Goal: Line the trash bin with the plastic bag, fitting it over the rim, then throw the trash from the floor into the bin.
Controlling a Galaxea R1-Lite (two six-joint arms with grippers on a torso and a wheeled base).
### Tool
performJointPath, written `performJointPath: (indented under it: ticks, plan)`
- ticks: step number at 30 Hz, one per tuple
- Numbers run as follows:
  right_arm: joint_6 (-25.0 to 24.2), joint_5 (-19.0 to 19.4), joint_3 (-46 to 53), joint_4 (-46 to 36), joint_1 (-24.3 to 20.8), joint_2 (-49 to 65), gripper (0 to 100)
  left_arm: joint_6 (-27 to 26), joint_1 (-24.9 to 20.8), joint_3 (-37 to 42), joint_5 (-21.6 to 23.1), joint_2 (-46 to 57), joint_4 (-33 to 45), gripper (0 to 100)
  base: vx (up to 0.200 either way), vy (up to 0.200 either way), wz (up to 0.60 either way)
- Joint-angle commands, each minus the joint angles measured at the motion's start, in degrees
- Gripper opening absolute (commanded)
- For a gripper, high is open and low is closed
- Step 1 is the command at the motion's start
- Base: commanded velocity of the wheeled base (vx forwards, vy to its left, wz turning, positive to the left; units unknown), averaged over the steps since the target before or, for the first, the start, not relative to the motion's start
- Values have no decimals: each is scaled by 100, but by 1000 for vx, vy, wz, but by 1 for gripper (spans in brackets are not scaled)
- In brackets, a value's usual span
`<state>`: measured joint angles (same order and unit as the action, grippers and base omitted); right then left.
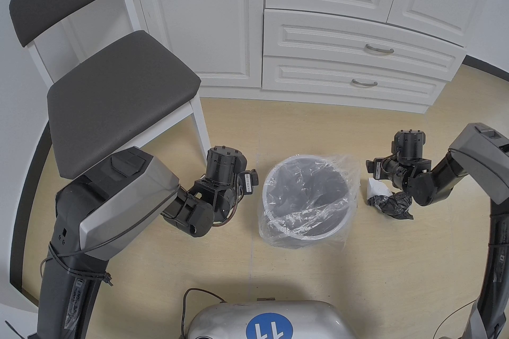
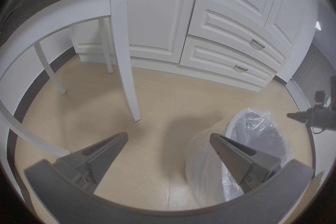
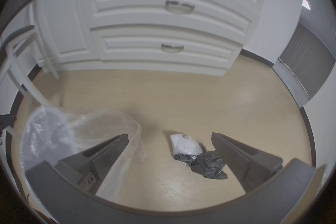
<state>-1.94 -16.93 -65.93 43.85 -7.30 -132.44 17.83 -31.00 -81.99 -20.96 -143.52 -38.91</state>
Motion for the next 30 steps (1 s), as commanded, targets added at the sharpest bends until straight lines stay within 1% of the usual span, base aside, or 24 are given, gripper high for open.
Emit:
performJointPath:
  ticks: [1, 3, 5, 6, 7, 9, 11, 12, 13, 17, 23, 27, 29, 30]
  plan:
    - [18, 94, 757, 247, -535, 1185, 100, 9, -20, 8, -5, -1, -2, 100, 0, 0, 0]
    - [-184, 94, 836, 168, -878, 1247, 100, 9, -38, 8, -5, -1, -2, 100, 0, 0, 0]
    - [-281, 94, 880, 168, -1098, 1194, 100, 9, -38, 8, -5, 8, -2, 100, 0, 0, 0]
    - [-334, 32, 906, 168, -1326, 1018, 100, 9, -29, 8, -5, 8, -2, 100, 0, 0, 0]
    - [-334, -29, 897, 168, -1414, 860, 100, 9, -38, 8, -5, 8, -2, 100, 0, 0, 0]
    - [-325, -275, 818, 194, -1546, 447, 100, 9, -29, 8, -5, 8, -2, 100, 0, 0, 0]
    - [-281, -495, 722, 203, -1608, 95, 100, 9, -29, 8, -5, 17, -2, 100, 0, 0, 0]
    - [-281, -504, 713, 203, -1608, 69, 100, 9, -29, 8, -5, 17, -2, 100, 0, 0, 0]
    - [-210, -618, 686, 212, -1634, -159, 100, 9, -29, 8, -5, 52, -2, 100, 0, 0, 0]
    - [-61, -645, 678, 264, -1652, -344, 100, 9, -29, 8, -5, 61, -2, 100, 0, 0, 0]
    - [-17, -996, 546, 264, -1748, -537, 100, 9, -38, 8, -5, 52, -2, 100, 0, 0, 0]
    - [18, -1005, 651, 264, -1731, -441, 100, 9, -46, 8, -5, 43, -2, 100, 0, 0, 0]
    - [282, -970, 1003, 264, -1678, -151, 100, 9, -38, 8, -5, 43, -2, 100, 0, 0, 0]
    - [282, -970, 1003, 264, -1678, -151, 100, 9, -38, 8, -5, 43, -2, 100, 0, 0, 0]
